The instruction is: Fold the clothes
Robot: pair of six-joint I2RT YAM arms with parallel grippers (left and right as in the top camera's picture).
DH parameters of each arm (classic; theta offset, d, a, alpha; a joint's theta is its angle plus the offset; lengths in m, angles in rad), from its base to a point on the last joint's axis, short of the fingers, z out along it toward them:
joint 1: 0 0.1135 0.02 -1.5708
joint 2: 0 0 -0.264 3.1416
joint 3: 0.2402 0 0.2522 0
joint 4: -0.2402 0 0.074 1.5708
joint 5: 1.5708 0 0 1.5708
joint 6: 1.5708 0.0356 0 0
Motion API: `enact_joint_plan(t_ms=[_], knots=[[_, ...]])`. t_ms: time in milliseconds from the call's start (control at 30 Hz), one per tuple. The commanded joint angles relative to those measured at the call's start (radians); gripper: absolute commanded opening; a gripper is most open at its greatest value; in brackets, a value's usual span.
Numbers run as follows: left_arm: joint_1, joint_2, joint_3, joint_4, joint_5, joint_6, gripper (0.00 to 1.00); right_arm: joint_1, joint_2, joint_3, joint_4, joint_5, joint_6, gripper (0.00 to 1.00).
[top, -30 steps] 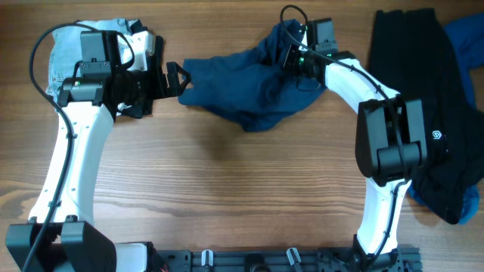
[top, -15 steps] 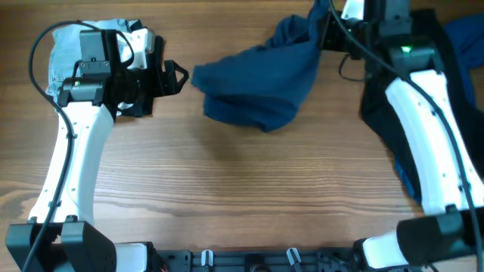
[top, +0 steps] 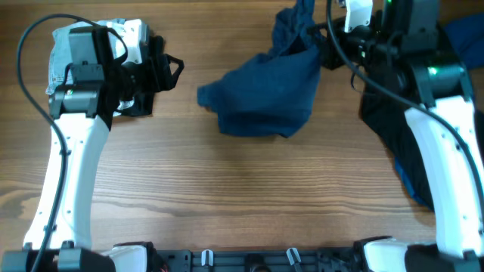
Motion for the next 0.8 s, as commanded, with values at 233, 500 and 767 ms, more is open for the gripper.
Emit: enact_joint_plan(t_ms=[233,500,767], knots=[[0.087,-0.086,0.016,-0.042,0.015,0.02,0.79,0.367,-0.136,0.271,-0.267,-0.025,-0.354,0.04],[0.08,0.01,0.016,-0.1,0.329,0.205,0.83,0.368,-0.141,0.27,-0.3,-0.07,-0.385,0.04],[0.043,0.24,0.016,-0.205,0.378,0.439,0.89,0.367,-0.141,0.27,-0.304,-0.059,-0.402,0.04]])
